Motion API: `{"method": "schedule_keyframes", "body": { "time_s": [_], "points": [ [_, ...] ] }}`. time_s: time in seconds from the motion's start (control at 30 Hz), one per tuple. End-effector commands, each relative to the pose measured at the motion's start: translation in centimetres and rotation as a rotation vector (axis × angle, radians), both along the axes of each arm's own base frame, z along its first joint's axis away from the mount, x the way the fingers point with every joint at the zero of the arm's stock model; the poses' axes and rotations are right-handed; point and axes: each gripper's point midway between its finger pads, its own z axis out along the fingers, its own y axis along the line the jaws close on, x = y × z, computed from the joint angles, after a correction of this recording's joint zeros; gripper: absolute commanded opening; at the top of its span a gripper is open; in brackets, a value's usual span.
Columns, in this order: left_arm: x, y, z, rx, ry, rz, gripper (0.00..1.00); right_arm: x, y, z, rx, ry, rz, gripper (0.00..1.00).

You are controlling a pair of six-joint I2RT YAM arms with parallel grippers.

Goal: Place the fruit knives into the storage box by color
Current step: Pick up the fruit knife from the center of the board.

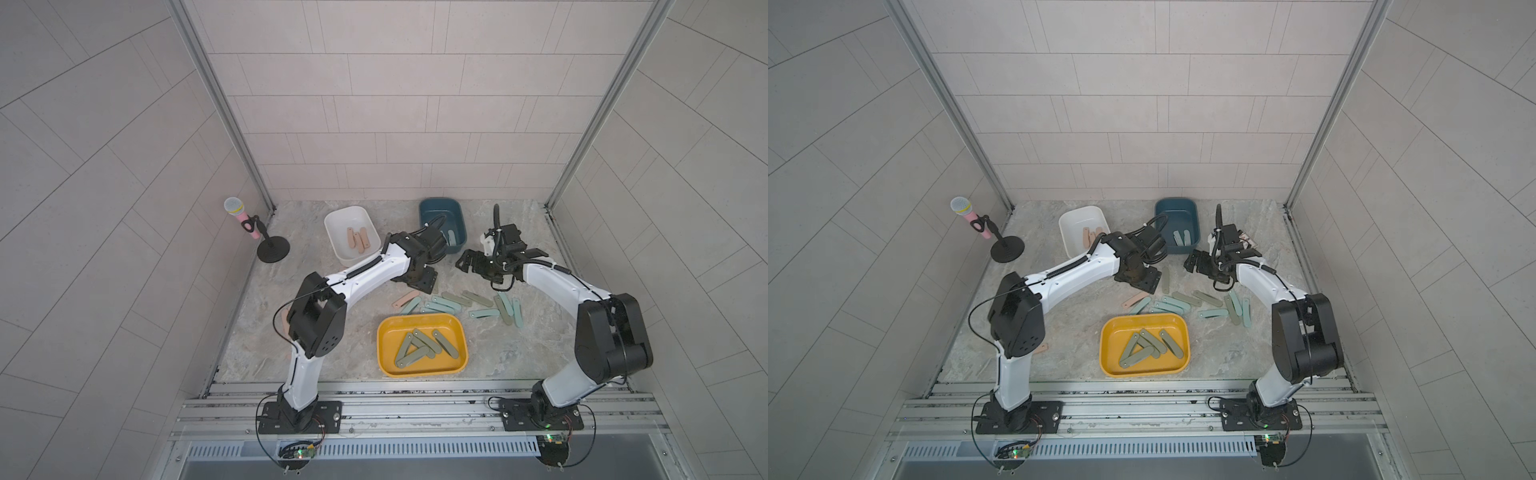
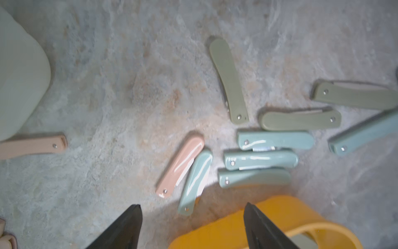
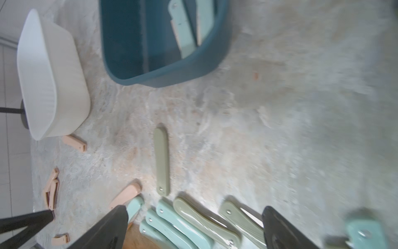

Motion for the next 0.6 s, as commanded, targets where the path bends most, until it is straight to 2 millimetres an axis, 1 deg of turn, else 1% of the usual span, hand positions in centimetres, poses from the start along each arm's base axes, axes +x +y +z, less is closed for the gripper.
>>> {"method": "schedule_keyframes", "body": {
  "time_s": [0.0, 0.07, 0.17, 0.3, 0.37, 0.5, 0.57],
  "points": [
    [1.0, -1.1, -0.8, 0.077, -0.063, 0.052, 0.79, -2.0, -2.2, -0.4, -0.048, 0.036, -0.037, 1.0],
    [1.9, -2.7, -1.1, 0.061, -0.121, 0.055, 0.77, -2.3, -2.7, -0.1, -0.04, 0.029, -0.045, 1.0],
    [3.2, -4.1, -1.9, 0.012, -0.154, 0.087, 0.73, -2.6, -2.6, 0.0, -0.027, 0.031, -0.04, 1.0],
    [4.7, -4.0, -3.4, 0.061, -0.185, 0.138, 0.7, -2.9, -2.0, -0.3, 0.013, 0.031, -0.036, 1.0],
    [5.2, -4.3, -4.2, 0.076, -0.177, 0.149, 0.69, -3.0, -1.9, -0.3, 0.019, 0.029, -0.032, 1.0],
    [5.9, -5.8, -5.6, 0.059, -0.16, 0.154, 0.69, -3.0, -1.7, -0.3, 0.03, 0.024, -0.029, 1.0],
    [6.3, -5.8, -6.0, 0.07, -0.165, 0.165, 0.67, -3.0, -1.5, -0.4, 0.042, 0.026, -0.026, 1.0]
  ]
}}
